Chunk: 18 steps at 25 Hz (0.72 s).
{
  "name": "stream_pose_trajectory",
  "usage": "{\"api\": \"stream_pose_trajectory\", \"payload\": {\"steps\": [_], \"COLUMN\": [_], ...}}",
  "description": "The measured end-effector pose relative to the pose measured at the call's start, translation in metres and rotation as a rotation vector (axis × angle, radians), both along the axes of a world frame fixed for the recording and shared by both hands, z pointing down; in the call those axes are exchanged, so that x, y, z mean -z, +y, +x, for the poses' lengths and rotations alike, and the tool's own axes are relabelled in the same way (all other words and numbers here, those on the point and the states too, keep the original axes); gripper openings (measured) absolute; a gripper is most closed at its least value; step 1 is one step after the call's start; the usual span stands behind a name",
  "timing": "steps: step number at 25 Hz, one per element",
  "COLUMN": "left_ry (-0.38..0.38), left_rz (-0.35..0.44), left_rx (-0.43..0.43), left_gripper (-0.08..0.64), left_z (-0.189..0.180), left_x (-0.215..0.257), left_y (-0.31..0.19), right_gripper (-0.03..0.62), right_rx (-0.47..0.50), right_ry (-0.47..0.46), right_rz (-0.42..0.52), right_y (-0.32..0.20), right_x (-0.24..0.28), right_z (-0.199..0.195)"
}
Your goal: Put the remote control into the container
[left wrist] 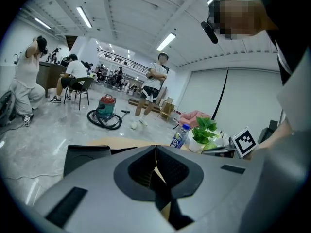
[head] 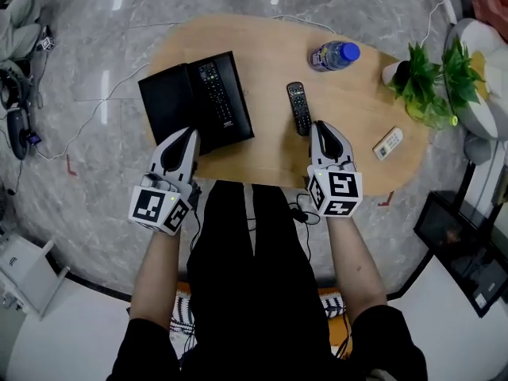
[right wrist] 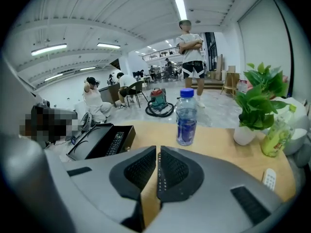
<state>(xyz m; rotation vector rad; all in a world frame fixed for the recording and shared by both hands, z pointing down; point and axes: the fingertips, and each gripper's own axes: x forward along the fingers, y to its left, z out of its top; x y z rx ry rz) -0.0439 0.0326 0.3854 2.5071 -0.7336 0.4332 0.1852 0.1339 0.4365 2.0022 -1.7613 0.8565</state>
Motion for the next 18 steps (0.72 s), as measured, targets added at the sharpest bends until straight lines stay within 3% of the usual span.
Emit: {"api": "stream_pose_trajectory", "payload": {"steps": [4, 9, 12, 18], "left_ry": [-0.005, 0.017, 0.008, -0.022], "left_rz": [-0.021, -0.034, -0.047, -0.069], "left_rx": [-0.065, -0.168, -0.239, -0.337], "left_gripper": [0.008, 0.008, 0.008, 0.008], "left_z": [0.031, 0.084, 0.112, 0.159], "left_x": [-0.009, -0.019, -0.025, -0.039], "left_y": [0.015, 0.039, 0.053, 0.079], "right_gripper": [0.015, 0.015, 0.016, 0.059], "right_rx": [-0.136, -0.389, -0.522, -0.682], "right_ry": [0.019, -0.019, 0.006, 0.017], "right_rz": [-0.037, -0.091, -0.136, -0.229], "right_y": [0.034, 0.100, 0.143, 0.197], "right_x": [-0.015, -0.036, -0.048, -0.074], "right_z": [0.048, 0.130, 0.170, 0.221]}}
